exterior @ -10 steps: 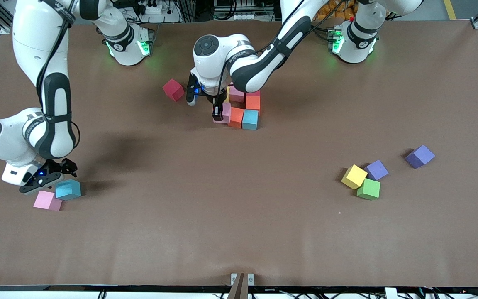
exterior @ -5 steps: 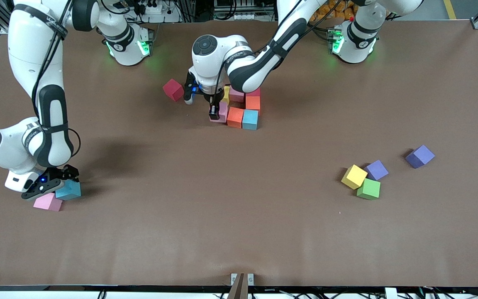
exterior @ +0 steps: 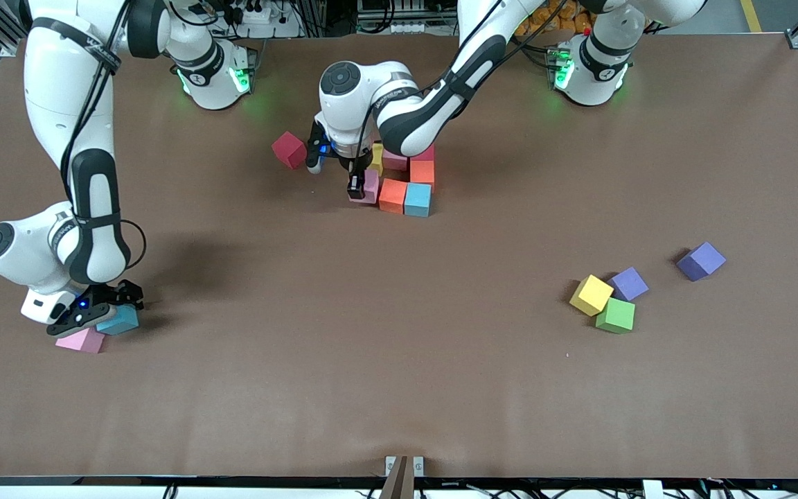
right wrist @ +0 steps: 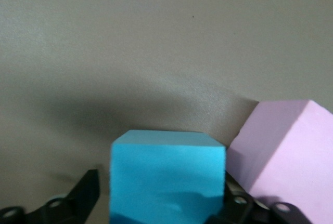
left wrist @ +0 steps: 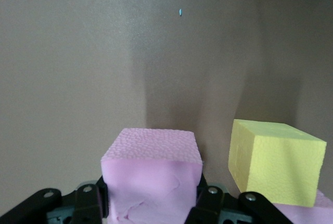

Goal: Form number 2 with 11 blocks
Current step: 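Carry the cyan cube toward the group while the left gripper holds pink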

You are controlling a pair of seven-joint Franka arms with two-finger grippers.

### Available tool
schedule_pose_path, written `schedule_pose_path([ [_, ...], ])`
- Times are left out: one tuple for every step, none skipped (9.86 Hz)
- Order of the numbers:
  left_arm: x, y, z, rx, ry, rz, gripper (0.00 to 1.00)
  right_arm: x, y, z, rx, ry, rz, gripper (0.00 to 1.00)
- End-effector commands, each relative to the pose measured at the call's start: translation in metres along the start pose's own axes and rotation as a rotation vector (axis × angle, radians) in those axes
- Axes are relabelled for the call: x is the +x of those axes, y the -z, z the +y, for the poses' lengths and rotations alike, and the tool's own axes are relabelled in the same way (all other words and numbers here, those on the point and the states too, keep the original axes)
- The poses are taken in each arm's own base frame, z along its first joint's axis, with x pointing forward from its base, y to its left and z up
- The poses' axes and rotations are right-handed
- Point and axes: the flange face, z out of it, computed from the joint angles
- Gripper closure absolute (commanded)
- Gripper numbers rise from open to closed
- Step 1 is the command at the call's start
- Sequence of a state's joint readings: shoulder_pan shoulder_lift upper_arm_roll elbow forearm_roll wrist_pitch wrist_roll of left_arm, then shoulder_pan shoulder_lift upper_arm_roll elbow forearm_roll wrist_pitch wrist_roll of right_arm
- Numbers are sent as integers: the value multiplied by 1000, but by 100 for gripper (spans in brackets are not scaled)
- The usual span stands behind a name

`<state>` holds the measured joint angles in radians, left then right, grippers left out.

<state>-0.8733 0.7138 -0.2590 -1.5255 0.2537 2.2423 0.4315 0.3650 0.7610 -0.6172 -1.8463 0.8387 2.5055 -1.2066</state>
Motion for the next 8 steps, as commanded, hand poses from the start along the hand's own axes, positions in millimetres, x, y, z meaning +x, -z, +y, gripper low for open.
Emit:
schedule_pose_path([
  [5, -7, -1, 3, -22, 3, 92, 9, 0, 0, -1, -10, 23, 57],
  [6, -11, 1, 0, -25, 3, 92, 12, 1, -1, -2, -8, 28, 58],
  [6, -16, 3, -4, -19, 0, 92, 13, 2, -1, 0, -6, 30, 65],
  [6, -21, 4, -8, -14, -4, 91, 15, 3, -3, 5, -3, 31, 71],
  [7, -25, 5, -7, -14, 3, 91, 21, 5, -10, 18, 7, 35, 72],
  [10, -28, 10, -8, -23, 1, 91, 29, 8, -22, 47, 19, 35, 72],
  [9, -33, 10, -13, -23, -3, 91, 41, 8, -43, 80, 11, 29, 73],
  [10, -35, 13, -15, -27, -5, 91, 56, 10, -66, 89, 21, 33, 74],
])
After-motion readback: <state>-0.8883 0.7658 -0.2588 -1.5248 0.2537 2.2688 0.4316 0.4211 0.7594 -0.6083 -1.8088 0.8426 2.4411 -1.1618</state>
